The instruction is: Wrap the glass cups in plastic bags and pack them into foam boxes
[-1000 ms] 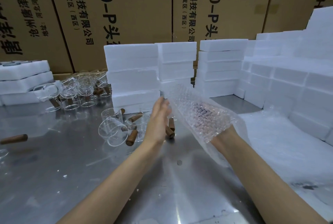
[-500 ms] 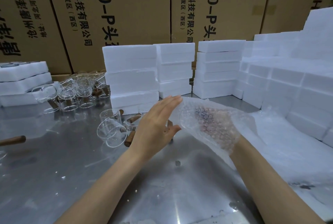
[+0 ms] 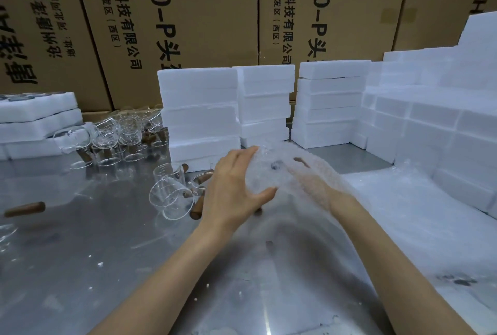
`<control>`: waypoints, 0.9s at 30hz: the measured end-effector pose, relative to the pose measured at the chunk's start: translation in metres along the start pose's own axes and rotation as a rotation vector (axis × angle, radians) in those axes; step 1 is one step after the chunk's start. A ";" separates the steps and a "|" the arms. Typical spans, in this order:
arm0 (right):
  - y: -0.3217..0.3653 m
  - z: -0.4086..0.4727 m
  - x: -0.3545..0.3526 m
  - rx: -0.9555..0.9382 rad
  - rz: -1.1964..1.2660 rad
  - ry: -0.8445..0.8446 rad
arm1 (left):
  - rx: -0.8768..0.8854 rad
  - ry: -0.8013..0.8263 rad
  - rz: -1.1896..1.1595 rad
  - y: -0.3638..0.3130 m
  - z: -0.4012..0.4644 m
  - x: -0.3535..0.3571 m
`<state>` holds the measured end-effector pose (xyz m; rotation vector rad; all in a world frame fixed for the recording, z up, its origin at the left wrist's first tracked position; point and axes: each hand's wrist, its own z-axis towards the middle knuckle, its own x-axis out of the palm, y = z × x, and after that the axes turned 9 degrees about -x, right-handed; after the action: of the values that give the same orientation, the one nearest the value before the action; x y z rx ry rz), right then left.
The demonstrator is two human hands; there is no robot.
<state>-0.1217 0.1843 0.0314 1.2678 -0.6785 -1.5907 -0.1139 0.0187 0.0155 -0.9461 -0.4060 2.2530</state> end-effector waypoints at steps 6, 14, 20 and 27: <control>0.025 -0.016 -0.007 -0.595 -0.149 -0.675 | -0.308 -0.114 -0.166 0.005 0.011 -0.006; 0.018 -0.007 -0.018 -0.270 0.299 -0.615 | -0.497 0.089 -0.688 -0.010 0.011 -0.010; 0.009 -0.003 -0.014 -0.190 0.211 -0.384 | -0.377 0.386 -0.731 -0.010 0.003 -0.001; 0.006 -0.003 -0.013 -0.178 0.168 -0.416 | -0.293 0.507 -0.621 -0.002 -0.007 0.016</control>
<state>-0.1171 0.1937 0.0414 0.7354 -0.8536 -1.7462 -0.1161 0.0311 0.0037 -1.2821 -0.6920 1.3622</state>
